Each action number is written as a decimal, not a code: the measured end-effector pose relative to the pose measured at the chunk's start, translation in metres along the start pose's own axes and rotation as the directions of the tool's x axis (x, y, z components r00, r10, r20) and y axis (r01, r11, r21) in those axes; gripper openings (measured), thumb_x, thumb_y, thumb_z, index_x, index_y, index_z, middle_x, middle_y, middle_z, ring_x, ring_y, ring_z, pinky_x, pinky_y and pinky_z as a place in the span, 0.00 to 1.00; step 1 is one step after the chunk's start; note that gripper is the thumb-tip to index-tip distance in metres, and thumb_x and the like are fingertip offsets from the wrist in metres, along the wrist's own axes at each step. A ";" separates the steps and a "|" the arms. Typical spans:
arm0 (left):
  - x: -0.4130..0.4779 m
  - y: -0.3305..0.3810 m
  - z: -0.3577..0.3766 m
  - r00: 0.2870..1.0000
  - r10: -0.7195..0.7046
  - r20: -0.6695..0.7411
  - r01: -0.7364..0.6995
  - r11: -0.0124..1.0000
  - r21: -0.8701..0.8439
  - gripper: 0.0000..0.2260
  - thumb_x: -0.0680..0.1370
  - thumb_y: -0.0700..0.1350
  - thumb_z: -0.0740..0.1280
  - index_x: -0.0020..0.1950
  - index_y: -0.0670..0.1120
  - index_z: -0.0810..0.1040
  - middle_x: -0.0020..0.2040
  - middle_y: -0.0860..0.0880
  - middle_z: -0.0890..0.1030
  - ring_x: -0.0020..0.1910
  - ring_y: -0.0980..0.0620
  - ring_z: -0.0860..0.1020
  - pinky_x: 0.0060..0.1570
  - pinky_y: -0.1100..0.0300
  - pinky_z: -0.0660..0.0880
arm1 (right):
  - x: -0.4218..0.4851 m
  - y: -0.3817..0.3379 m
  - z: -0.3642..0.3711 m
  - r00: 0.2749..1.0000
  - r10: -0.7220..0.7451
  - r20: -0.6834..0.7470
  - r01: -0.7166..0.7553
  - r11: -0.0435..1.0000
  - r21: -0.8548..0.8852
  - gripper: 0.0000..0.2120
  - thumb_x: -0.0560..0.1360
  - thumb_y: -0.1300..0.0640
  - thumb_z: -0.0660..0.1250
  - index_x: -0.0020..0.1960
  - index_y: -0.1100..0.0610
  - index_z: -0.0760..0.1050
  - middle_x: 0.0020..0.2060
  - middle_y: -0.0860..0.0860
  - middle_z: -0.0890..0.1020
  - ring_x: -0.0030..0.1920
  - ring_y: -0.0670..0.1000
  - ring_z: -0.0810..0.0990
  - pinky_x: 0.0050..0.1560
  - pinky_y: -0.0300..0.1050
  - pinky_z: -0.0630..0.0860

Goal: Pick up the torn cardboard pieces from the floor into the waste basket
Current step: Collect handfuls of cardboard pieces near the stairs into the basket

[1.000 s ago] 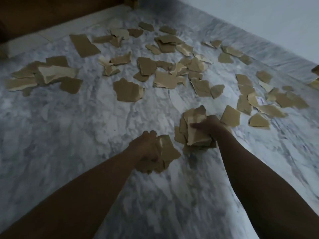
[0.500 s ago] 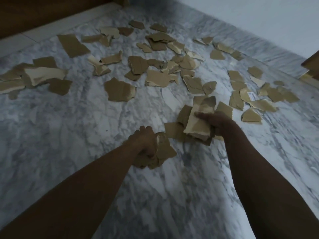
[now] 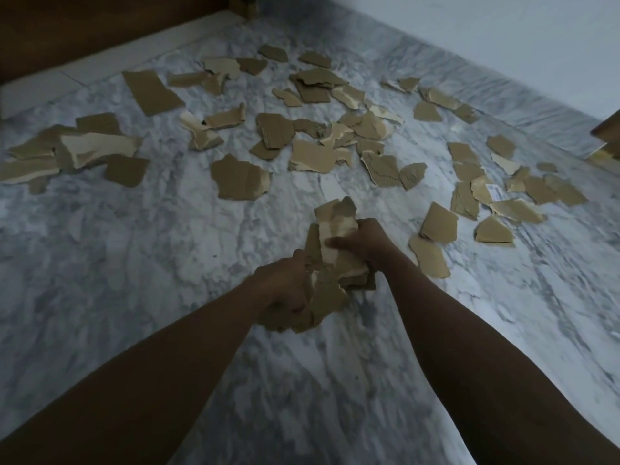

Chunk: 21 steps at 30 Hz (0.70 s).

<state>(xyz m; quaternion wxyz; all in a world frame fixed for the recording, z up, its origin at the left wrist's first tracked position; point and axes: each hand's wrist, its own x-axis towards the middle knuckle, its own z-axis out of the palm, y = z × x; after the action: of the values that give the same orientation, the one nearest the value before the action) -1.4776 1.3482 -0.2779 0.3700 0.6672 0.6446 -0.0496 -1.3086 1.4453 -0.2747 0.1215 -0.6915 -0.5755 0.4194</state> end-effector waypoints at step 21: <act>0.072 0.047 -0.013 0.929 0.192 -0.316 -0.186 0.981 0.047 0.20 0.79 0.53 0.63 0.65 0.44 0.65 0.76 0.44 0.52 0.62 0.38 0.70 0.53 0.47 0.71 | 0.021 0.117 -0.090 0.805 0.484 -0.344 -0.304 0.834 0.462 0.51 0.49 0.42 0.85 0.64 0.63 0.71 0.58 0.56 0.79 0.57 0.58 0.80 0.54 0.57 0.81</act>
<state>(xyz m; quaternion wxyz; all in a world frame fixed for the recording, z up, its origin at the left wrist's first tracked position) -1.4295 1.4197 -0.2871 0.2587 0.7283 0.6282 0.0895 -1.1636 1.4566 -0.3044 0.2918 -0.8371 -0.2785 0.3695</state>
